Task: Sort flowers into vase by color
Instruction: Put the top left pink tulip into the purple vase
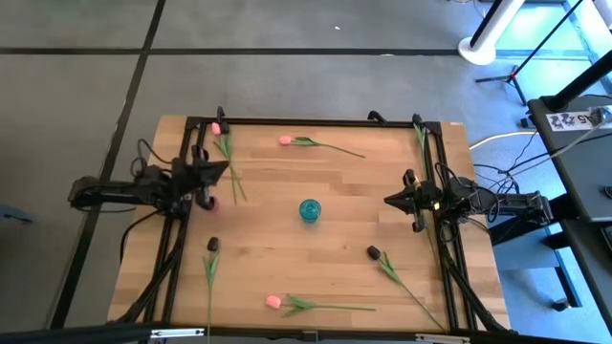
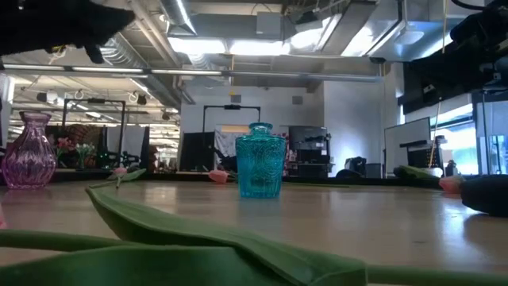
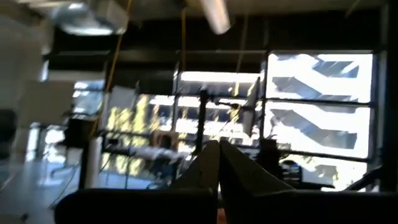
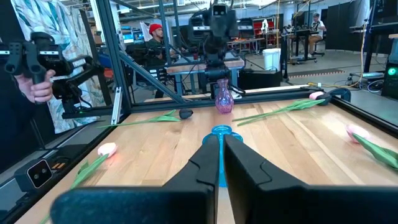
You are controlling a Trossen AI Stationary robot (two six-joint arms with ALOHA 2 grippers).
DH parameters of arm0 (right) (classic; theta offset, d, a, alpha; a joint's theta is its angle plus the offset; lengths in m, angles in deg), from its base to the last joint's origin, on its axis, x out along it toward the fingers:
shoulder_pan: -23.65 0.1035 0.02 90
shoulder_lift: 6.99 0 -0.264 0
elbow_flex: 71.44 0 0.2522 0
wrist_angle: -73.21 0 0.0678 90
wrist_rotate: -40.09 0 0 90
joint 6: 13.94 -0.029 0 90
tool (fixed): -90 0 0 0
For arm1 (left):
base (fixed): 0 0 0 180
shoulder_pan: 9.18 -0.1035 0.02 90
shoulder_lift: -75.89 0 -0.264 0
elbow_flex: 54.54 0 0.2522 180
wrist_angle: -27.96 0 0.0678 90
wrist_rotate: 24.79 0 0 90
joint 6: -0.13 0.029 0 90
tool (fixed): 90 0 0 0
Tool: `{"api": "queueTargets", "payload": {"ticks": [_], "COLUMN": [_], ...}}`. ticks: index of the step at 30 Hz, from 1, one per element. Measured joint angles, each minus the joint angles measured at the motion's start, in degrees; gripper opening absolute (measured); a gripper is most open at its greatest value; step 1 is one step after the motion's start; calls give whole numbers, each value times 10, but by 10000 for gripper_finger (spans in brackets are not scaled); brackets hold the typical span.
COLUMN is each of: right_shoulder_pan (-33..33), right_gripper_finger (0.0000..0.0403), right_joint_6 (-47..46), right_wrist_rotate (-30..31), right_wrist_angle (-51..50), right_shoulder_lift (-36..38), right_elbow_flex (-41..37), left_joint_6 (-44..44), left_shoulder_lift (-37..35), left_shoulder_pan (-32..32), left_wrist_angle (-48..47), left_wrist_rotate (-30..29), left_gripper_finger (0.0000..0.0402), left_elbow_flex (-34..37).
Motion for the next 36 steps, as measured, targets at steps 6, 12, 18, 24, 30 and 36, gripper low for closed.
{"api": "queueTargets", "payload": {"ticks": [6, 12, 18, 24, 30, 36], "right_shoulder_pan": [0, 0, 0, 0, 0, 0], "right_gripper_finger": [24, 24, 24, 24, 24, 24], "right_joint_6": [0, 0, 0, 0, 0, 0], "right_wrist_rotate": [3, 3, 3, 4, 4, 4], "right_wrist_angle": [0, 0, 0, 0, 0, 0], "right_shoulder_lift": [0, 0, 0, 0, 0, 0], "right_elbow_flex": [0, 0, 0, 0, 0, 0], "left_joint_6": [-76, -207, -286, -386, -419, -459], "left_shoulder_lift": [157, 293, 388, 447, 524, 603], "left_shoulder_pan": [-47, -119, -198, -330, -420, -438], "left_wrist_angle": [-146, -319, -392, -527, -584, -587], "left_wrist_rotate": [-152, -266, -267, -184, -92, -83], "left_gripper_finger": [0, 0, 0, 13, 66, 107], "left_elbow_flex": [-116, -207, -259, -309, -309, -309]}}
